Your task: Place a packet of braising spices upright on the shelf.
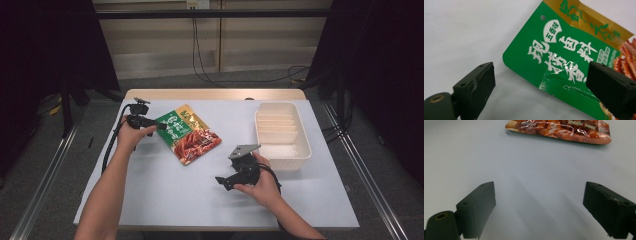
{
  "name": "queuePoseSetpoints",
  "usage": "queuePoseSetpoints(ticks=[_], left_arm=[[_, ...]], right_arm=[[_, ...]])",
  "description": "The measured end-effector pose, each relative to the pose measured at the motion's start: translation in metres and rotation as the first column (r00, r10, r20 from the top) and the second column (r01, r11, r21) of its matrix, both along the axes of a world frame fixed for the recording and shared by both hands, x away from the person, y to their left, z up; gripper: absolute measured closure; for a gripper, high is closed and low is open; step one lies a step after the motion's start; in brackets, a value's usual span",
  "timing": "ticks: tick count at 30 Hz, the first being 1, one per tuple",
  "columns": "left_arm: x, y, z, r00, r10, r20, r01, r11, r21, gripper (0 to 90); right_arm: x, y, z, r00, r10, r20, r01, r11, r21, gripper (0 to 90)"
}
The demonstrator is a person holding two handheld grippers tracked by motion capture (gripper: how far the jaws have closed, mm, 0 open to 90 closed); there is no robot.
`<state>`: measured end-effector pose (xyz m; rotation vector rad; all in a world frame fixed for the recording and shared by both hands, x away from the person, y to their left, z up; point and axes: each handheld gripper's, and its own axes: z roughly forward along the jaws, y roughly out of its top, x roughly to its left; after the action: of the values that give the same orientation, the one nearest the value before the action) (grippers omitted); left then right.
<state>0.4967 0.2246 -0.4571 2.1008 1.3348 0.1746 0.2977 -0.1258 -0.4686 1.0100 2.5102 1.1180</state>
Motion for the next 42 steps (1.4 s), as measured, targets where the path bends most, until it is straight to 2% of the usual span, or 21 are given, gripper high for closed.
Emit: queuePoseSetpoints(ticks=[4, 5, 7, 8, 10, 13, 16, 19, 22, 23, 25, 26, 29, 32, 33, 34, 36, 37, 40, 42], left_arm=[[0.002, -0.003, -0.004, 1.0000, 0.000, -0.007, 0.000, 0.9999, -0.015, 13.5], [0.003, -0.003, -0.004, 1.0000, -0.004, -0.005, 0.004, 1.0000, -0.002, 14.2], [0.003, -0.006, -0.005, 1.0000, -0.002, -0.003, 0.002, 0.9999, -0.014, 14.8], [0.004, -0.005, -0.004, 0.9998, -0.019, -0.009, 0.019, 0.9998, -0.004, 15.2], [0.004, -0.007, -0.004, 1.0000, -0.003, -0.006, 0.003, 1.0000, 0.000, 15.6], [0.005, -0.005, -0.003, 0.9999, -0.006, -0.010, 0.006, 1.0000, 0.006, 19.1], [0.006, -0.001, -0.004, 0.9995, 0.025, -0.021, -0.025, 0.9991, -0.035, 21.9], [0.007, -0.002, -0.005, 0.9995, 0.027, -0.018, -0.027, 0.9996, -0.012, 24.8], [0.008, -0.002, -0.006, 0.9995, 0.026, -0.016, -0.026, 0.9995, -0.017, 26.2], [0.009, -0.003, -0.008, 0.9988, 0.047, -0.013, -0.047, 0.9987, -0.021, 26.9], [0.010, -0.002, -0.010, 0.9986, 0.050, -0.018, -0.050, 0.9982, -0.033, 27.3], [0.010, -0.002, -0.010, 0.9992, 0.033, -0.024, -0.033, 0.9992, -0.024, 27.4], [0.010, -0.004, -0.011, 0.9994, 0.030, -0.014, -0.030, 0.9995, -0.013, 27.7], [0.010, -0.001, -0.009, 0.9993, 0.036, -0.013, -0.036, 0.9992, -0.016, 34.6], [0.010, -0.002, -0.008, 0.9986, 0.053, -0.004, -0.053, 0.9981, -0.032, 37.1], [0.010, 0.001, -0.005, 0.9993, 0.035, -0.010, -0.036, 0.9986, -0.038, 40.4], [0.009, 0.003, -0.001, 0.9995, 0.032, 0.000, -0.032, 0.9983, -0.049, 48.8], [0.009, 0.002, 0.000, 0.9993, 0.038, -0.005, -0.038, 0.9968, -0.070, 51.7], [0.009, 0.003, 0.002, 0.9996, 0.028, -0.010, -0.028, 0.9984, -0.050, 56.6], [0.009, 0.004, 0.001, 0.9991, 0.038, -0.018, -0.038, 0.9982, -0.045, 61.6]], right_arm=[[0.000, 0.000, 0.000, 1.0000, -0.001, 0.003, 0.001, 1.000, 0.002, 10.8], [0.000, -0.001, 0.001, 1.0000, 0.001, -0.001, -0.001, 1.000, 0.004, 10.8], [0.000, -0.001, 0.001, 1.0000, 0.003, 0.002, -0.003, 1.000, 0.003, 10.8], [0.000, -0.001, 0.001, 1.0000, 0.004, 0.005, -0.004, 1.000, 0.003, 10.8], [0.000, -0.001, 0.000, 1.0000, 0.000, 0.002, 0.000, 1.000, 0.005, 10.8], [0.000, -0.001, 0.000, 1.0000, 0.005, -0.001, -0.005, 1.000, 0.004, 10.8], [0.000, 0.000, 0.000, 1.0000, 0.000, -0.001, 0.000, 1.000, 0.002, 10.8], [0.000, 0.000, 0.000, 1.0000, 0.001, -0.001, -0.001, 1.000, 0.003, 11.1], [0.000, 0.000, 0.000, 1.0000, 0.003, -0.004, -0.003, 1.000, 0.009, 11.1], [0.000, 0.000, 0.000, 0.9999, 0.009, -0.006, -0.009, 1.000, 0.015, 11.1], [0.000, 0.000, 0.001, 0.9999, 0.012, -0.006, -0.012, 1.000, 0.016, 11.1], [0.000, 0.000, 0.001, 0.9999, 0.013, -0.008, -0.013, 1.000, 0.016, 11.1], [0.001, 0.000, -0.001, 0.9998, 0.018, -0.010, -0.018, 1.000, 0.012, 11.3], [0.001, 0.000, -0.001, 0.9997, 0.023, -0.006, -0.023, 1.000, 0.009, 11.3], [0.001, 0.000, -0.001, 0.9999, 0.016, -0.001, -0.016, 1.000, 0.010, 11.3], [0.001, 0.000, -0.001, 0.9999, 0.017, -0.001, -0.017, 1.000, 0.008, 11.3], [0.001, 0.000, -0.001, 0.9998, 0.021, -0.008, -0.021, 1.000, 0.011, 11.3], [0.001, 0.000, -0.001, 0.9998, 0.019, -0.009, -0.018, 1.000, 0.011, 11.4], [0.001, 0.001, -0.001, 0.9997, 0.022, -0.011, -0.022, 1.000, 0.010, 11.5], [0.001, 0.003, -0.001, 0.9998, 0.019, -0.007, -0.019, 1.000, 0.013, 11.6]])
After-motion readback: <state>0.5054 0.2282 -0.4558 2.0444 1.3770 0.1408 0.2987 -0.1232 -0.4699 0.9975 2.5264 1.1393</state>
